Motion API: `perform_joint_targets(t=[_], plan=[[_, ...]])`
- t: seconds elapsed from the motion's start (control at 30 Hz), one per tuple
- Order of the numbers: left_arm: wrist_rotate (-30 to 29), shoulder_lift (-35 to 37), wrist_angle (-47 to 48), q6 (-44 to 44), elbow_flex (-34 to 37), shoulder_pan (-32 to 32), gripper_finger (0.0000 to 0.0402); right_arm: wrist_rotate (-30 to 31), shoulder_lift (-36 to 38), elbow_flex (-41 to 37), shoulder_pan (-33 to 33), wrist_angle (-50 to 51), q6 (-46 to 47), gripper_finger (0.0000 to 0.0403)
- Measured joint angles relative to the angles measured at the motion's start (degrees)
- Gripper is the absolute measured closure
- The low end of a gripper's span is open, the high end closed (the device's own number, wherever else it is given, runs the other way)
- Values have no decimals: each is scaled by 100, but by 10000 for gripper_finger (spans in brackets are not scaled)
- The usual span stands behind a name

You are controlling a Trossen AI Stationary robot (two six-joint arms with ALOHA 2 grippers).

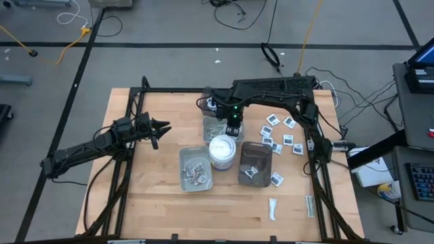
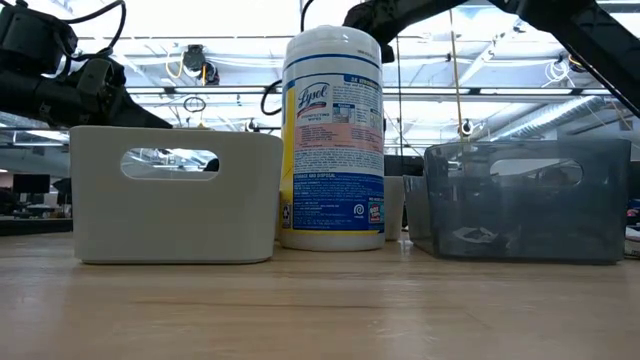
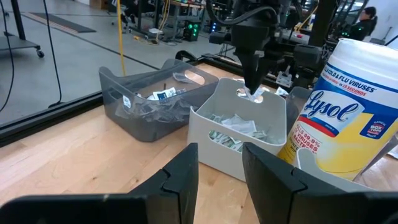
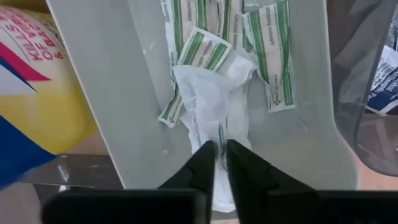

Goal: Pick & Place First Aid Supplies
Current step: Put the bandage into the top gray bin

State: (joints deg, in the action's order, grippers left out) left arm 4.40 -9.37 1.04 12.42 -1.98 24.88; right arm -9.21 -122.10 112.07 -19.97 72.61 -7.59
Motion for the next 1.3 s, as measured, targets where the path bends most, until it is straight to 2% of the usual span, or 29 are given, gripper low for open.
perform_joint_targets(t=[0.2, 0.33, 0.43, 0.67, 0.87, 1.1, 1.3], plan=[[0, 0, 0, 0, 0, 1, 273, -2, 0, 0, 44, 1, -102, 299], [0, 0, 0, -2, 0, 2, 273, 20, 81, -4, 48, -23, 594, 249], [0, 0, 0, 0, 0, 0, 273, 205, 266, -4, 20, -32, 1477, 229], [0, 0, 0, -2, 0, 2, 272, 332, 645, -25, 76, 78, 4067, 228], [0, 0, 2, 0, 0, 2, 273, 327, 1241, -768, 329, -204, 6161, 238], [0, 0, 0, 0, 0, 2, 273, 499, 2046, -1942, 743, -243, 7644, 232], [0, 0, 0, -1, 0, 1, 273, 509, 2478, -2659, 1190, -410, 8455, 232]])
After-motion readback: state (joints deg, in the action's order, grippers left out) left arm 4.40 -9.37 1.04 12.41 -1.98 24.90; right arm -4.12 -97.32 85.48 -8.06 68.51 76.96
